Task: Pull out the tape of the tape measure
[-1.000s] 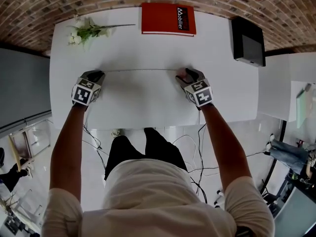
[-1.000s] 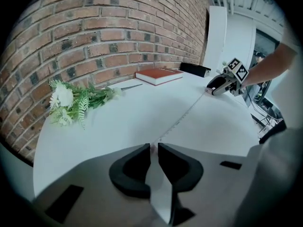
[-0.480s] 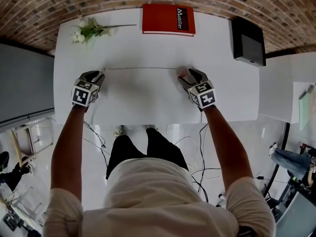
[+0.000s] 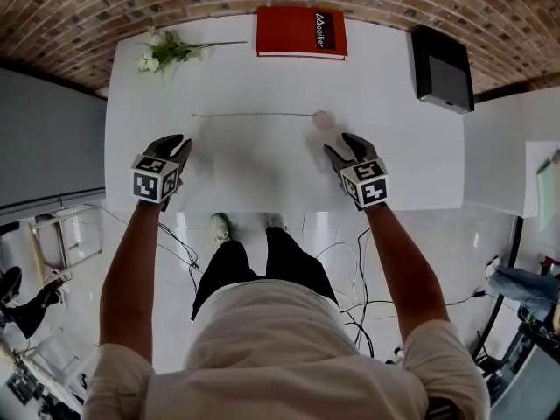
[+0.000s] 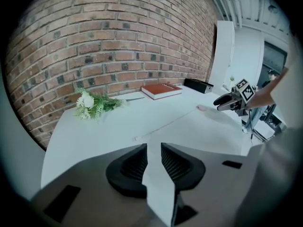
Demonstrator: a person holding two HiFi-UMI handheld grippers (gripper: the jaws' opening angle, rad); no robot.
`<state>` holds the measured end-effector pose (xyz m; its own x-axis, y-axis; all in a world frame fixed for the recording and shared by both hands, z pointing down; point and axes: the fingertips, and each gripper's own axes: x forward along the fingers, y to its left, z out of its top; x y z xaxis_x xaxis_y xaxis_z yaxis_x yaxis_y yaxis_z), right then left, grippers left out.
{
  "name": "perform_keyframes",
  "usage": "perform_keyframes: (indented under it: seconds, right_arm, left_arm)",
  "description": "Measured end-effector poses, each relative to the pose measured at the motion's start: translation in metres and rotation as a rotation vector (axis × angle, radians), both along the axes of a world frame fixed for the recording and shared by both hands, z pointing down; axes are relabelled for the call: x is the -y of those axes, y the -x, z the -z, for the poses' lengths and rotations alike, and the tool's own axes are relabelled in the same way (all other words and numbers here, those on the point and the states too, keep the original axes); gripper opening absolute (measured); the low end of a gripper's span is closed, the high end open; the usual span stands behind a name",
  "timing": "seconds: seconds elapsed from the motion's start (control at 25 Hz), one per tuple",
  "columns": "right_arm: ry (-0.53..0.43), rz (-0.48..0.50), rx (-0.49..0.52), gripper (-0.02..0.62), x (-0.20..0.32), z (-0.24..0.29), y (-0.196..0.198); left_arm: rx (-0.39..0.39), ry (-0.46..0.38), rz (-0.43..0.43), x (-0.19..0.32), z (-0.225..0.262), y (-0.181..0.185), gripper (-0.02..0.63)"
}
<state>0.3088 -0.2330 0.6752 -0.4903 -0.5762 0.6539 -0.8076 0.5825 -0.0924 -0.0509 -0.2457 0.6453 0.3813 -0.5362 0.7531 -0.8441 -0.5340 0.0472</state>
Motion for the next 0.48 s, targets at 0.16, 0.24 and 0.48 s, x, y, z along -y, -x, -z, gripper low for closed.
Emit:
perform_keyframes:
  seconds: [0.16,0.24,0.48]
  right_arm:
    - [-0.014,-0.067,0.01,0.151,-0.028,0.011,0.0]
    - [-0.017,-0.102,0.009,0.042,-0.043,0.019,0.002]
    - [-0.003,-0.182,0.045,0.003,-0.108,0.052,0.025]
  left_arm:
    - [-0.037,-0.029,-0.002,-0.026,0.013,-0.009,0.061]
    - [-0.057,-0.041,-0.011,-0.038,0.02,-0.015,0.048]
    - [-0.188,-0.035,-0.077,-0.098,0.048,-0.036,-0.005]
